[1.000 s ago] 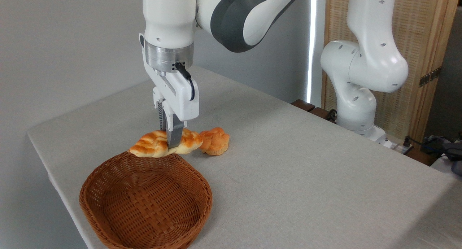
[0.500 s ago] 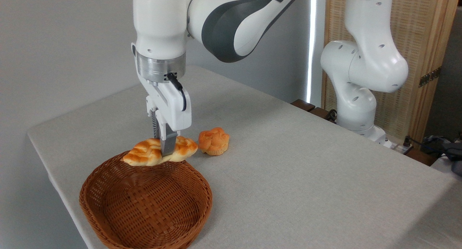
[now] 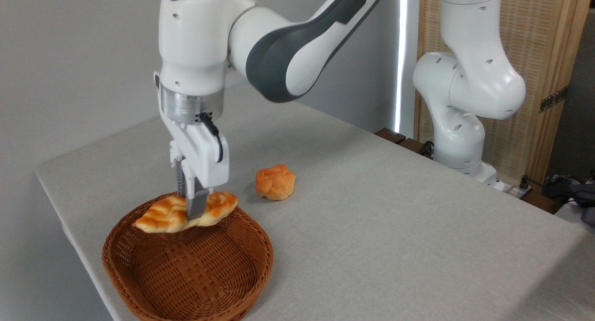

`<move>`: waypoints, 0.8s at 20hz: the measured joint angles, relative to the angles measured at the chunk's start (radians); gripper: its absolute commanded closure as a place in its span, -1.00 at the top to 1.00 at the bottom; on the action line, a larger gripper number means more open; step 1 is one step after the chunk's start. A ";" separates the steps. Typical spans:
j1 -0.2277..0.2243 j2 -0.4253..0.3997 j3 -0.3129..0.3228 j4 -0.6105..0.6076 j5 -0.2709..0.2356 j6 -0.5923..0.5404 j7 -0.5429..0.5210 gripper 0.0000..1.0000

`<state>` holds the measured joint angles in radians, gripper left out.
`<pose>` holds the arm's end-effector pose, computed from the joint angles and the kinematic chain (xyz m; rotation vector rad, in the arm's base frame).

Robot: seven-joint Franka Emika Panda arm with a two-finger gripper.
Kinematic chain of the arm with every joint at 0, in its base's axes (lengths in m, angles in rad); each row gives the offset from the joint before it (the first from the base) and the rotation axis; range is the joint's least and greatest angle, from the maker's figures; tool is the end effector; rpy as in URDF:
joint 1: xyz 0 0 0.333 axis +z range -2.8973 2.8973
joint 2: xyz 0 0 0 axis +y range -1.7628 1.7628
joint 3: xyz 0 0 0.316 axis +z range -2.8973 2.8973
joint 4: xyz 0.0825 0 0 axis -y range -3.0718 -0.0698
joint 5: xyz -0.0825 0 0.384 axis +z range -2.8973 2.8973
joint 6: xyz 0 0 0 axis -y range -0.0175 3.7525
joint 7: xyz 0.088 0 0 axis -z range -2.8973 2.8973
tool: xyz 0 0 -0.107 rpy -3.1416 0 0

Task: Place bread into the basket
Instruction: 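Lower the held roll into the wicker basket and open the gripper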

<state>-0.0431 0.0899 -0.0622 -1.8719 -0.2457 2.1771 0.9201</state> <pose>0.6020 -0.0719 0.4857 2.6910 -1.3097 0.4288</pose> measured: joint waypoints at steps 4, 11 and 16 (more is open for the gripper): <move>-0.006 0.039 -0.014 0.001 0.000 0.070 0.000 0.17; -0.006 0.045 -0.024 0.002 0.000 0.071 0.000 0.61; -0.006 0.045 -0.024 0.003 0.000 0.071 0.000 0.86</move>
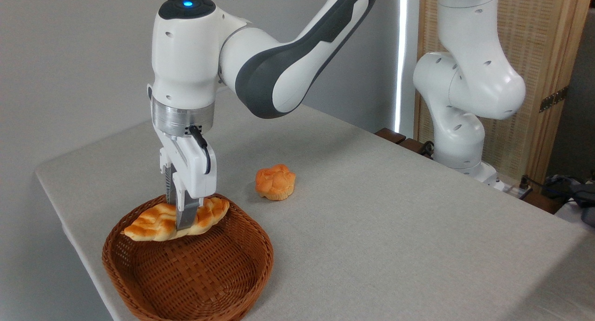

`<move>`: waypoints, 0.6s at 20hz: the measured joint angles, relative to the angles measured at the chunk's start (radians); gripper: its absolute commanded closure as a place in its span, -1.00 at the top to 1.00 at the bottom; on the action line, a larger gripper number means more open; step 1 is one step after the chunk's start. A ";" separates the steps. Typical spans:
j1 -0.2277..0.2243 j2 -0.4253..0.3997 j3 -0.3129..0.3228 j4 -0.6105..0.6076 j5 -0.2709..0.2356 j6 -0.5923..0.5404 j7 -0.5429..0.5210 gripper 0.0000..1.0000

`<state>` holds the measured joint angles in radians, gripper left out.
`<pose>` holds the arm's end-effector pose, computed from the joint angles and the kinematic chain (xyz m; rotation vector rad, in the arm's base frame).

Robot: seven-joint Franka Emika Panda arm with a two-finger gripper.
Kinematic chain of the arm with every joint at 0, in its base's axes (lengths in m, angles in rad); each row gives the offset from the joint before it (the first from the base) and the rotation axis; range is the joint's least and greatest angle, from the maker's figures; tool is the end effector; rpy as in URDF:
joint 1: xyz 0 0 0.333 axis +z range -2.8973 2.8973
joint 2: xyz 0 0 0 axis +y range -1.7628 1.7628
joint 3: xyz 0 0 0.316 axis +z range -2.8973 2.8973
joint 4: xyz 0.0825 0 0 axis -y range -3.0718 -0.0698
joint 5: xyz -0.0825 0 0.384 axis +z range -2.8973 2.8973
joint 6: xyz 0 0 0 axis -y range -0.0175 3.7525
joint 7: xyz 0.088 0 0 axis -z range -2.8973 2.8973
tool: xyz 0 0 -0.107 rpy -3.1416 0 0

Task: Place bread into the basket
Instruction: 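Lower the held roll into the wicker basket and open the gripper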

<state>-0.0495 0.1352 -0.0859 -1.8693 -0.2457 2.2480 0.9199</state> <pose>0.6126 -0.0883 0.4670 2.6821 -1.3323 0.4652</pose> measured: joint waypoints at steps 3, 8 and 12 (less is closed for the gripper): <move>0.000 0.000 0.000 0.000 0.000 0.002 0.000 0.95; 0.000 0.000 0.000 0.001 0.000 0.017 0.000 0.99; 0.000 0.000 0.000 0.001 0.000 0.017 0.000 1.00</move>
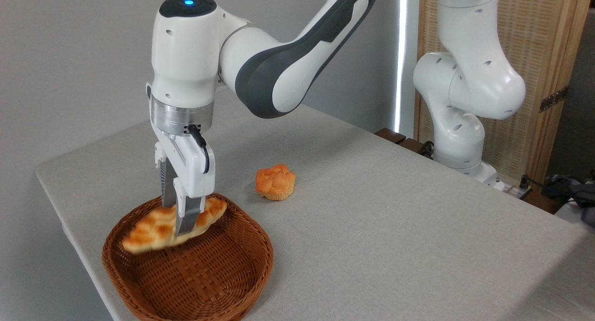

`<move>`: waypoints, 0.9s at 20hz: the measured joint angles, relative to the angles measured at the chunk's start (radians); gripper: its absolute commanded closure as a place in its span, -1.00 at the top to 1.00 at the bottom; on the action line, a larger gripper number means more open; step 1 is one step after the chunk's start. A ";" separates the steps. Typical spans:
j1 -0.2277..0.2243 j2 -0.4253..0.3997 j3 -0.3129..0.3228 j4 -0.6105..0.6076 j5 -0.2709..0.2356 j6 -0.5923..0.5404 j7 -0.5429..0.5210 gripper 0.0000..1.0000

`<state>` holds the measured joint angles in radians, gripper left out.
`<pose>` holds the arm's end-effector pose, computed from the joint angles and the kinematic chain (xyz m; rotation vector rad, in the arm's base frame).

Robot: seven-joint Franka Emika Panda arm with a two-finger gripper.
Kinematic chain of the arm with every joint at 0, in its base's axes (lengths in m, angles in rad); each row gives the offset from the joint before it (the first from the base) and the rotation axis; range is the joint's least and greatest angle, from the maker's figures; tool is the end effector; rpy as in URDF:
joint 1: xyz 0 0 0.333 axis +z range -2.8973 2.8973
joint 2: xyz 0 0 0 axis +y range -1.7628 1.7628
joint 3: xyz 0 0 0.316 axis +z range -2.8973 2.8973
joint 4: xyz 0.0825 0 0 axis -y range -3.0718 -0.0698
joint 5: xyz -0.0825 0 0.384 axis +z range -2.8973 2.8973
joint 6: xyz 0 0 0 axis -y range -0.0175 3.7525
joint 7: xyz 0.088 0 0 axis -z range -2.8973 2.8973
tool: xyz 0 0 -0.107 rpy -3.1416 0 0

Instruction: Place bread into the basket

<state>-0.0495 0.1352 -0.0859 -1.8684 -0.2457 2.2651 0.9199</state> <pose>0.6142 -0.0880 0.4693 2.6869 -1.3314 0.4906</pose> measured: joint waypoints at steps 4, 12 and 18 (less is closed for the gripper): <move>0.000 0.000 0.000 0.001 0.000 0.000 0.000 1.00; 0.000 -0.028 0.000 0.060 0.000 -0.017 -0.156 1.00; 0.010 -0.090 0.024 0.146 0.030 -0.273 -0.233 1.00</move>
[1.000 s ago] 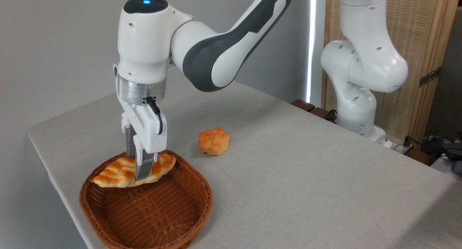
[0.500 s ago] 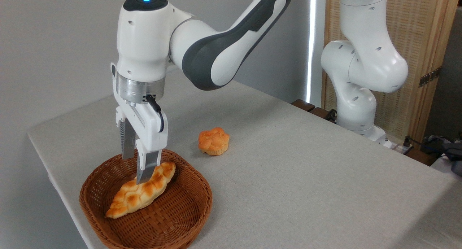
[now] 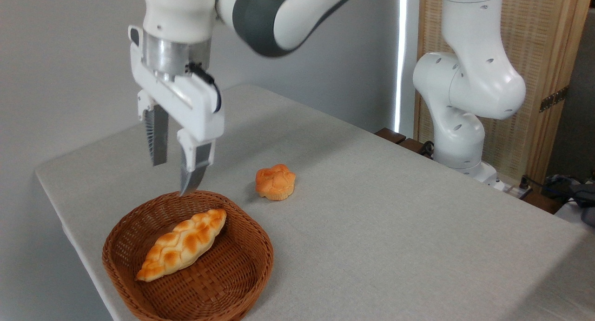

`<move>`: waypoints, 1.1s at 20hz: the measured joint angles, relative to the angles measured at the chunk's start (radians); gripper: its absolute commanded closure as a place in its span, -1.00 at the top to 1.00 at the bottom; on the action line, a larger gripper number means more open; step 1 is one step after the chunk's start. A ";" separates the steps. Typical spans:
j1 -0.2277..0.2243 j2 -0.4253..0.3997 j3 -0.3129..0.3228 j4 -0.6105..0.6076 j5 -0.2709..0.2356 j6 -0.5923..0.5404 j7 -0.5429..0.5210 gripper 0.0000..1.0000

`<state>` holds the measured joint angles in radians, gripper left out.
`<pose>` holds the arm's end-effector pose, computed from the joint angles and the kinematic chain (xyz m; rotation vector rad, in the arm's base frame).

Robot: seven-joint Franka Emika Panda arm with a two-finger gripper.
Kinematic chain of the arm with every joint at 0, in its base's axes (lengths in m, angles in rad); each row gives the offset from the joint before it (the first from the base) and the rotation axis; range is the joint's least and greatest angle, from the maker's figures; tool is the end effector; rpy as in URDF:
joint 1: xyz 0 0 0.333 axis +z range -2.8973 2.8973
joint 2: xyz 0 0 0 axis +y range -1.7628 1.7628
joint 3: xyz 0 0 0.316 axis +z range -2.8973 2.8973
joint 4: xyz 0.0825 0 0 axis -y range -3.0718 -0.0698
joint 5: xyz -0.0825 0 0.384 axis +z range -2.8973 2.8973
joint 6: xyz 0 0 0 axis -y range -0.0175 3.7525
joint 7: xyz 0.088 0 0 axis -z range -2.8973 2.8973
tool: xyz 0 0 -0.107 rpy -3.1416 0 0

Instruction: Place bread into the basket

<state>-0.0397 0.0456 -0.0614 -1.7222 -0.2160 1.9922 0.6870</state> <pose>0.5951 -0.0730 0.5674 2.7866 -1.0510 0.4117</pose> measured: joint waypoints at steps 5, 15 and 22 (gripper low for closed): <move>0.010 -0.025 0.059 0.102 0.120 -0.258 0.000 1.00; 0.008 -0.029 0.059 0.106 0.143 -0.273 0.000 1.00; 0.003 -0.029 0.052 0.106 0.143 -0.273 -0.005 1.00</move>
<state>-0.0368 0.0166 -0.0098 -1.6160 -0.0733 1.7196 0.6821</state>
